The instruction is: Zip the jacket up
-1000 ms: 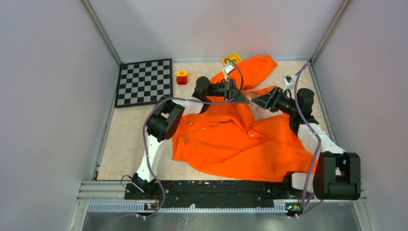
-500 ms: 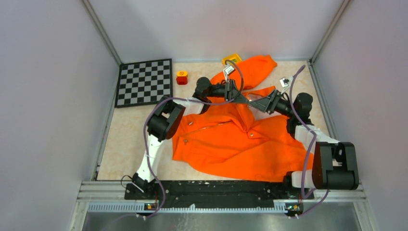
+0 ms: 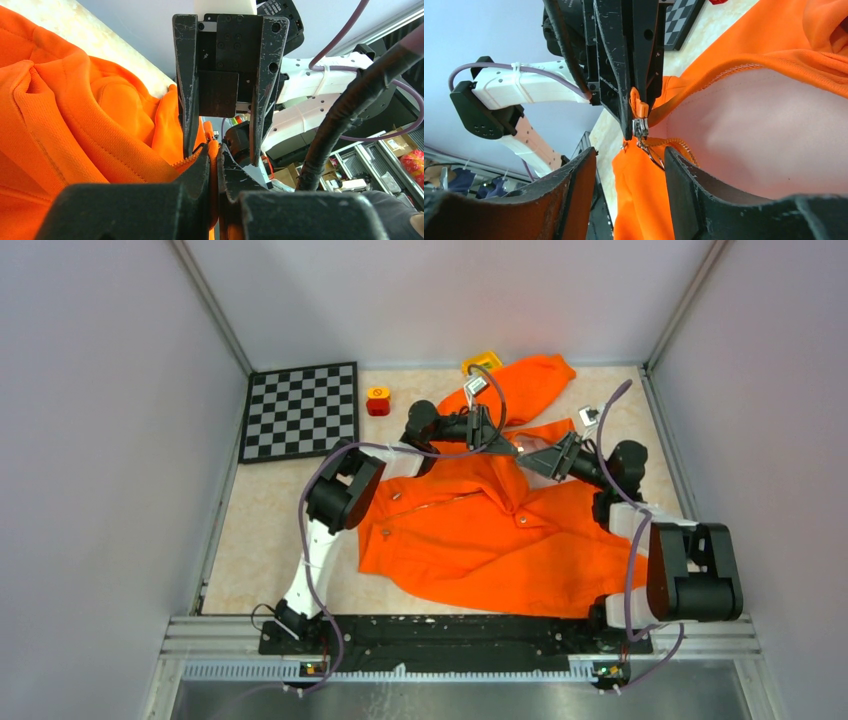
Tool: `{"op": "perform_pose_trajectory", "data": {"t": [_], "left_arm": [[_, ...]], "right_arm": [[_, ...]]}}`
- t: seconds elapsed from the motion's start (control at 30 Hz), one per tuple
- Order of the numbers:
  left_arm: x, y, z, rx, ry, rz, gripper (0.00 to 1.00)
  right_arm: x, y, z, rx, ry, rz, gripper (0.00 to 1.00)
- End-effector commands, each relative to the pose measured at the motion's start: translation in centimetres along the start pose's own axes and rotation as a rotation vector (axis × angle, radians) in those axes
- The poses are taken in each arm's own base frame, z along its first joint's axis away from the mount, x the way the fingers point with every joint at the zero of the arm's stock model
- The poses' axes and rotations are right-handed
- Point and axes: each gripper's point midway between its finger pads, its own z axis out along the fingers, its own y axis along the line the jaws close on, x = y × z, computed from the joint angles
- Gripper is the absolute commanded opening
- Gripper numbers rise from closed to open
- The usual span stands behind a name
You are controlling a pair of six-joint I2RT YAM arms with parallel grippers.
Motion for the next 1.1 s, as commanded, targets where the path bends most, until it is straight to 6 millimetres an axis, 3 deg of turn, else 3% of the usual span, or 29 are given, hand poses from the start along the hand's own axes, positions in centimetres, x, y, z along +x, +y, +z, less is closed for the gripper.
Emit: {"op": "perform_pose_trajectory", "data": {"t": [0.0, 0.1, 0.17, 0.23, 0.33, 0.4, 0.47, 0.57, 0.67, 0.8, 0.93, 1.07], "left_arm": [[-1.1, -1.2, 0.3, 0.034, -0.019, 0.068, 0.00], [-1.4, -1.0, 0.2, 0.027, -0.028, 0.072, 0.00], [-1.7, -0.2, 0.0, -0.003, -0.043, 0.059, 0.00], [-1.8, 1.3, -0.2, -0.047, -0.047, 0.042, 0.00], [-1.1, 3.3, 0.1, -0.093, -0.056, -0.004, 0.00], [-0.3, 4.0, 0.4, -0.089, -0.057, -0.047, 0.00], [0.4, 4.1, 0.7, -0.077, -0.060, -0.077, 0.00], [1.0, 3.7, 0.9, -0.065, -0.057, -0.089, 0.00], [1.0, 3.4, 0.7, -0.064, -0.055, -0.087, 0.00], [0.9, 2.6, 0.5, -0.052, -0.039, -0.073, 0.00], [0.7, 1.8, 0.4, -0.023, -0.035, -0.083, 0.00], [0.2, 0.5, 0.1, 0.024, -0.037, -0.093, 0.00]], "right_arm": [[-0.1, 1.1, 0.2, -0.055, -0.002, -0.064, 0.51], [-0.3, 2.0, 0.2, -0.076, 0.006, -0.003, 0.42], [-0.9, 3.9, 0.1, -0.113, 0.017, 0.110, 0.33], [-1.5, 6.9, 0.5, -0.176, 0.040, 0.223, 0.33], [-4.9, 12.1, 1.6, -0.300, -0.019, 0.244, 0.40], [-7.6, 14.0, 2.6, -0.326, -0.066, 0.227, 0.40], [-9.5, 12.6, 3.6, -0.243, -0.109, 0.272, 0.41], [-10.4, 7.9, 4.6, -0.011, -0.107, 0.269, 0.41], [-9.6, 3.8, 4.3, 0.214, -0.048, 0.136, 0.42], [-7.1, -0.7, 1.8, 0.360, 0.057, 0.023, 0.46], [-6.3, -1.0, -0.5, 0.184, -0.027, 0.010, 0.53], [-4.9, -1.2, -1.0, 0.119, -0.023, -0.065, 0.55]]}}
